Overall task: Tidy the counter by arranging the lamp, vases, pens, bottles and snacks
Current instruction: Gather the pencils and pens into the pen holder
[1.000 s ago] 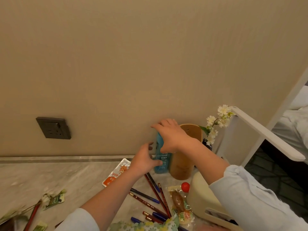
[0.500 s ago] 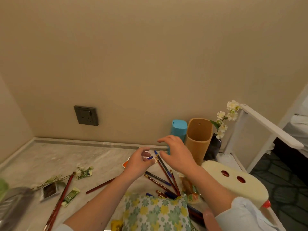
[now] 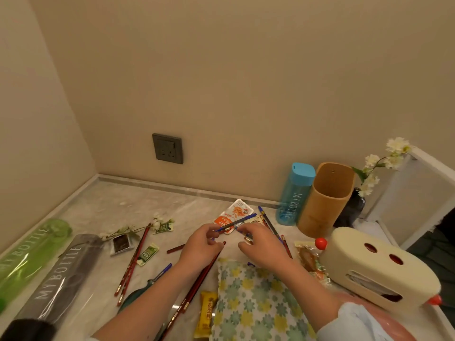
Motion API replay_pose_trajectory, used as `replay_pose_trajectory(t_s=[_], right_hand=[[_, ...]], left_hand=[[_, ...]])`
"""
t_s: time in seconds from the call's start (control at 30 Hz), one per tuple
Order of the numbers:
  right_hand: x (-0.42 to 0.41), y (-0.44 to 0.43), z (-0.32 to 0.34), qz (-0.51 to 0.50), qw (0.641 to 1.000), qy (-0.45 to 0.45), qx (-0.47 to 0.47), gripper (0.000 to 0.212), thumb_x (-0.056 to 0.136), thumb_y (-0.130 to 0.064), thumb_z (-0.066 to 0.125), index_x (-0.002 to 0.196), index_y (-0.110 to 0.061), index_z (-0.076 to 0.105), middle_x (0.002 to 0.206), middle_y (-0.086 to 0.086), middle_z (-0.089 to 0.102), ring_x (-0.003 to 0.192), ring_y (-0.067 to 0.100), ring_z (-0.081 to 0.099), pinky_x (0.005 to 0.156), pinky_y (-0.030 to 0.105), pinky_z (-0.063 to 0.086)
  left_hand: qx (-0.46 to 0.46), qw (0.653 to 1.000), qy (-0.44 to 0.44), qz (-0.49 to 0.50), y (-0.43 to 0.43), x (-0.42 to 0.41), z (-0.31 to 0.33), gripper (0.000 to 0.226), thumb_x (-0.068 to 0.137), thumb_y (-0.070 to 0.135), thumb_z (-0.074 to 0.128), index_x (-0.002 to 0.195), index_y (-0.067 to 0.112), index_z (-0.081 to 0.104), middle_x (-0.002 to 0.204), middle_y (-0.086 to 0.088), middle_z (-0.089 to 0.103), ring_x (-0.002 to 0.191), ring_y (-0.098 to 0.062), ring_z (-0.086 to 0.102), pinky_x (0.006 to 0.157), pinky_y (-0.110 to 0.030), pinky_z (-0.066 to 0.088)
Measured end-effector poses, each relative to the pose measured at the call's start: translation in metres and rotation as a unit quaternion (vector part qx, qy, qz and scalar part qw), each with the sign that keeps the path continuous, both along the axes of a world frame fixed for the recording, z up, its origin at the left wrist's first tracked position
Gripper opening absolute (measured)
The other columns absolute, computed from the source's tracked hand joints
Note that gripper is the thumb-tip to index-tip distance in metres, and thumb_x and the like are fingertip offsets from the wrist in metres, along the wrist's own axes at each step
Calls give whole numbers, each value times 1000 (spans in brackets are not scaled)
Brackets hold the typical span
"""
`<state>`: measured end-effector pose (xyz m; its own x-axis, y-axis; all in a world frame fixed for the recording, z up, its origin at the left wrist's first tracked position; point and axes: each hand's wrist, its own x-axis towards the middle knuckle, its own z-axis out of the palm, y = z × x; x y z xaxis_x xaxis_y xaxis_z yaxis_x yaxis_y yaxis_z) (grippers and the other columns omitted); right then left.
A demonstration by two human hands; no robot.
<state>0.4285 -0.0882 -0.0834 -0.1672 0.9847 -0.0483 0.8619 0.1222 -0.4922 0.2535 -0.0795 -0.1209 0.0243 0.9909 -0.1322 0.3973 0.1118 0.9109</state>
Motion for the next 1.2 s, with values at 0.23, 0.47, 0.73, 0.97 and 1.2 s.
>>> replay_pose_trajectory(t_s=[0.23, 0.47, 0.73, 0.97, 1.2], right_hand=[[-37, 0, -11, 8, 999, 2, -51, 43, 86, -29, 62, 128, -33, 55, 127, -10, 58, 115, 8, 54, 92, 27, 49], [-61, 0, -19, 1, 997, -38, -67, 41, 86, -22, 62, 126, -32, 57, 117, -7, 62, 104, 10, 58, 85, 28, 53], [-77, -5, -31, -76, 989, -103, -77, 35, 91, -40, 56, 122, -25, 53, 112, -2, 64, 101, 16, 59, 82, 32, 53], [-87, -1, -43, -123, 963, -210, -120, 59, 91, -66, 36, 114, -18, 62, 114, 4, 62, 109, 22, 53, 88, 36, 47], [-91, 7, -45, -179, 963, -130, -157, 40, 85, -56, 50, 104, -23, 61, 102, 0, 64, 99, 19, 59, 91, 39, 50]], left_hand=[[-6, 993, 120, -11, -17, -36, 0, 36, 76, 27, 76, 105, 35, 57, 96, 14, 61, 80, -5, 61, 78, -31, 55], [-14, 934, 330, -135, -35, -50, 3, 63, 60, 55, 79, 114, 34, 55, 94, 16, 56, 87, -6, 56, 73, -25, 49], [2, 950, 286, -125, -32, -59, -3, 67, 72, 42, 78, 128, 27, 44, 127, 5, 48, 110, -13, 57, 90, -32, 51], [-5, 935, 315, -161, -21, -62, -4, 51, 81, 42, 70, 125, 26, 51, 108, 6, 63, 99, -14, 61, 84, -29, 51], [-21, 928, 319, -192, -5, -62, -2, 36, 79, 41, 73, 110, 25, 61, 108, 6, 65, 98, -12, 61, 81, -27, 49]])
